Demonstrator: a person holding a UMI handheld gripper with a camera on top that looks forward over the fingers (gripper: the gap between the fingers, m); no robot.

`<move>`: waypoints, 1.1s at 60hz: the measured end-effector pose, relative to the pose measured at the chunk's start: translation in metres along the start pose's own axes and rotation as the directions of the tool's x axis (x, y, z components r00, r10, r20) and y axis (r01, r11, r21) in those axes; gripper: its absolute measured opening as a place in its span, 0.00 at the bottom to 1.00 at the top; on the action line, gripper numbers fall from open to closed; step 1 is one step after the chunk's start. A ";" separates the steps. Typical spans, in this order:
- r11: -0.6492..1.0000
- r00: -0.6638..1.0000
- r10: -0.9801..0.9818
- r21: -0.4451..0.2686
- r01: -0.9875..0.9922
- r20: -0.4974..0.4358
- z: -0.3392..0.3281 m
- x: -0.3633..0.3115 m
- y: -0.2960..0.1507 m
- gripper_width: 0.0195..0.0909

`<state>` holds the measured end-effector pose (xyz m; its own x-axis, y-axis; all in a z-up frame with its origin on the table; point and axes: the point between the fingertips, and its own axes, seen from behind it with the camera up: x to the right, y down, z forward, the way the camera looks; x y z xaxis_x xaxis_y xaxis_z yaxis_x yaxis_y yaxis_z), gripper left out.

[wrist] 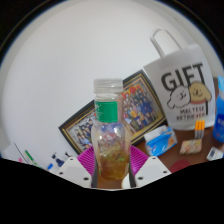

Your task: Pour water

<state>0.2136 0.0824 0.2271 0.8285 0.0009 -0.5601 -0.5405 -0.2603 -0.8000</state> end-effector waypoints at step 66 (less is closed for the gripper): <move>0.904 0.861 -0.415 -0.236 0.356 -0.293 -0.030 0.233 0.075 0.94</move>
<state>0.3707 0.0345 0.0434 0.9809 -0.1739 -0.0870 -0.1594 -0.4630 -0.8719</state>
